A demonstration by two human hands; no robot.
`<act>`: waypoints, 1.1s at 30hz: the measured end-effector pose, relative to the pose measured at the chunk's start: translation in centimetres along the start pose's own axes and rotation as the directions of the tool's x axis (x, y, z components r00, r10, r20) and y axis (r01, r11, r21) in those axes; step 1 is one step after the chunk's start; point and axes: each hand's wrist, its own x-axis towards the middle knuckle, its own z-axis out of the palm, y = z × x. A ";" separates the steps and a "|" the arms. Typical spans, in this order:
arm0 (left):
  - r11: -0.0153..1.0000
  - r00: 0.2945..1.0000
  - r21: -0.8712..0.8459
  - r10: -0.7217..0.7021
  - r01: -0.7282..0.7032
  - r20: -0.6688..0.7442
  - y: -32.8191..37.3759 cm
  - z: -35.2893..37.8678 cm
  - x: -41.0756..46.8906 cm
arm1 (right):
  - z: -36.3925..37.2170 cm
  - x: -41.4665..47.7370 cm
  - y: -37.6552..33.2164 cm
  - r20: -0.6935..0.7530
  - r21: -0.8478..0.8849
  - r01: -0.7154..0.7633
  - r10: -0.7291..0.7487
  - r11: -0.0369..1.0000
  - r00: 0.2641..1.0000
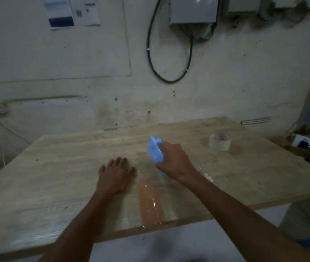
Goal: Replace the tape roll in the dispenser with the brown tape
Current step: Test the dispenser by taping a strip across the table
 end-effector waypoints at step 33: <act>0.999 0.998 -0.033 -0.027 0.025 -0.049 0.5 -0.2 -0.5 | 6.4 -1.5 4.5 -0.280 -0.175 0.086 -0.133 0.981 0.951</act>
